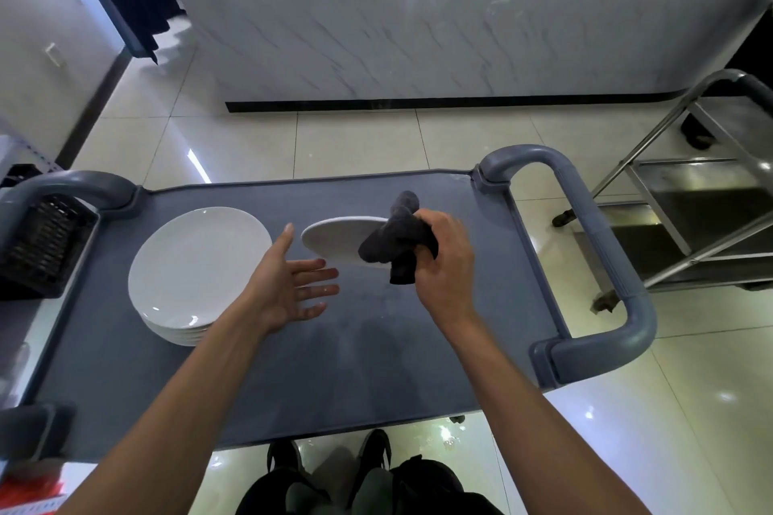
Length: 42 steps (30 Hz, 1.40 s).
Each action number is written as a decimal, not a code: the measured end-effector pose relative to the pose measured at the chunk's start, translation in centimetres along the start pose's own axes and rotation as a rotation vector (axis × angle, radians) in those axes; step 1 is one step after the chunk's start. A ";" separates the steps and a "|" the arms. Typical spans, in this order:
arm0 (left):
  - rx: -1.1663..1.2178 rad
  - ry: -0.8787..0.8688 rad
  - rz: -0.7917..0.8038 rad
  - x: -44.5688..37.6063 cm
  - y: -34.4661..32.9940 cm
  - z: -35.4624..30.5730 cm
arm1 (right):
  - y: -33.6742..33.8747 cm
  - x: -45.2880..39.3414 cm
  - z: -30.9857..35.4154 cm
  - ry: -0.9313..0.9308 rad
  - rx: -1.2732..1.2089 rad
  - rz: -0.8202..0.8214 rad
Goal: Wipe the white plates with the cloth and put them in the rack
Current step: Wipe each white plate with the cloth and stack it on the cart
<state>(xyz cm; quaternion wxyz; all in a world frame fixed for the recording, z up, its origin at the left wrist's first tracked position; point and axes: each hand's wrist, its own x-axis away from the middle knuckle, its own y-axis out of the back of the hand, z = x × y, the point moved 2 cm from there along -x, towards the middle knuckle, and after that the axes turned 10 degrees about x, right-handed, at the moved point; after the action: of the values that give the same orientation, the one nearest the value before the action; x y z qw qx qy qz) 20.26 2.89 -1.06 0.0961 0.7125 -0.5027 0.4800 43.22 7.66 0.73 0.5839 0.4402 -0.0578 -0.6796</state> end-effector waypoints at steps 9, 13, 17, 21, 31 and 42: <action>0.483 -0.021 0.082 0.6 -1.8 -0.8 | -0.3 1.9 -1.1 0.180 0.078 0.099; 0.490 -0.060 0.079 0.4 -1.5 -1.1 | 0.0 2.3 -1.9 0.256 0.092 0.149; 0.437 -0.108 0.057 0.5 -1.3 -1.2 | 0.6 2.0 -2.6 0.335 0.120 0.249; 0.400 -0.189 0.052 0.8 -1.4 -1.1 | 0.8 1.4 -2.7 0.367 0.121 0.304; 0.261 -0.411 0.069 1.1 -1.1 -1.5 | 1.3 1.4 -1.7 0.144 -0.038 0.281; 0.020 -0.614 0.078 1.9 -2.1 -1.0 | -1.8 1.8 1.5 -0.049 -0.057 0.223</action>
<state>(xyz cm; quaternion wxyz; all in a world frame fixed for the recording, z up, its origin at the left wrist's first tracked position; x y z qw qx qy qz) 21.46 3.35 1.70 -0.0856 0.8053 -0.5304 0.2508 41.04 6.00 -0.37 0.6667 0.3976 -0.1014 -0.6222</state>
